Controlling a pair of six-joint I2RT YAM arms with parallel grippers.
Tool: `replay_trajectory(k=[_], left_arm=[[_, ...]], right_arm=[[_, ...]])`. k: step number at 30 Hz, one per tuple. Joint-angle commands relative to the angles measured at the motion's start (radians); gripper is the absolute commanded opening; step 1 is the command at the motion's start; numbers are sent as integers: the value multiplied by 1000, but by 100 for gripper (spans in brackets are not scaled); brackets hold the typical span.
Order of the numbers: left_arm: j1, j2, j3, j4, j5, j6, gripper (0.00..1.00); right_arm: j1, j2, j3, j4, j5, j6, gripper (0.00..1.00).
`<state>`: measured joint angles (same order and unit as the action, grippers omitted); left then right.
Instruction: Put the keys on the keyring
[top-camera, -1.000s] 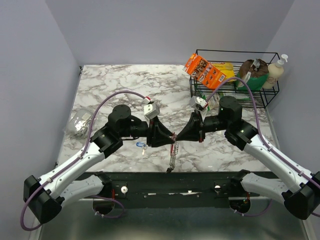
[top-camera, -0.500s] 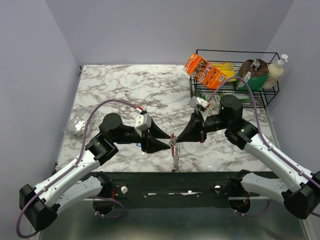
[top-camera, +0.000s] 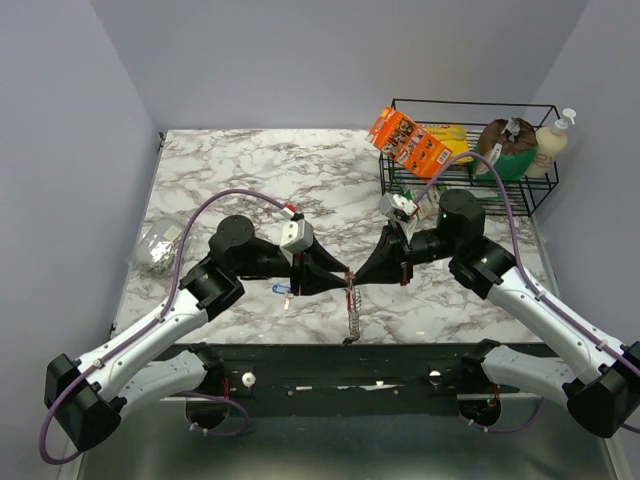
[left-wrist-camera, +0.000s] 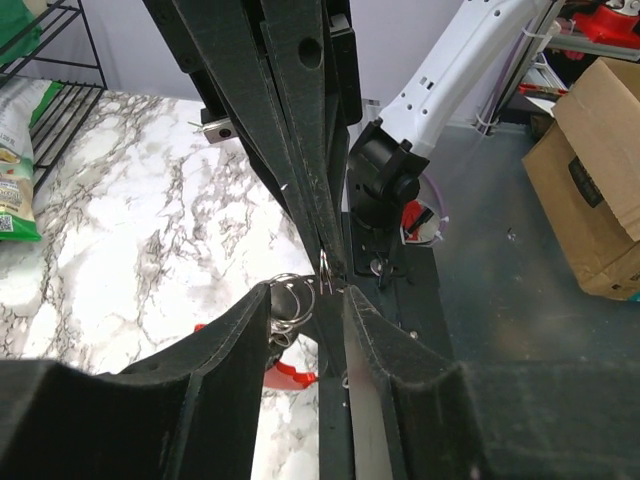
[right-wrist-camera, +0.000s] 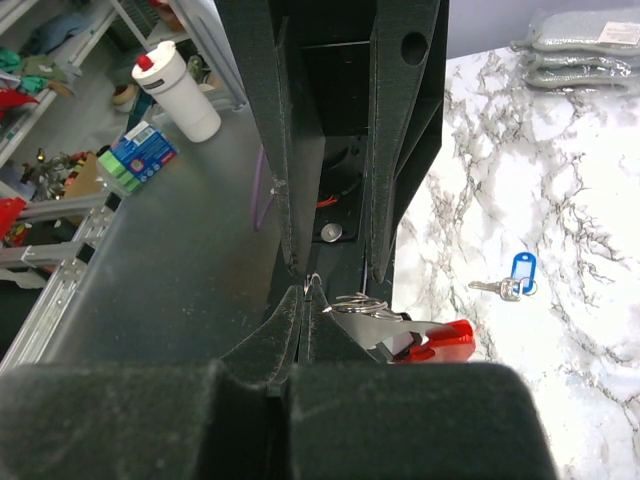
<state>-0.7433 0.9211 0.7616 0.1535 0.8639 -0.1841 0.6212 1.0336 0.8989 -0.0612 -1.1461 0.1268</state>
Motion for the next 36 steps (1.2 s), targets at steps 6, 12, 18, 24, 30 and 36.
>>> replay_trajectory(k=[6, 12, 18, 24, 30, 36], left_arm=[[-27, 27, 54, -28, 4, 34, 42], [-44, 44, 73, -74, -8, 55, 36], [-59, 67, 94, -109, -25, 77, 29], [-68, 87, 110, -146, -25, 104, 13], [-71, 59, 76, -117, -28, 118, 0], [-71, 36, 50, -86, -69, 109, 0]], right_arm=[[-2, -4, 31, 31, -14, -3, 0], [-3, -3, 35, 29, -12, -1, 0], [-3, 3, 37, 31, -23, -3, 0], [-3, -3, 41, 31, -23, 7, 0], [-5, 3, 61, 34, -56, 20, 1], [-3, 2, 66, 35, -75, 30, 1]])
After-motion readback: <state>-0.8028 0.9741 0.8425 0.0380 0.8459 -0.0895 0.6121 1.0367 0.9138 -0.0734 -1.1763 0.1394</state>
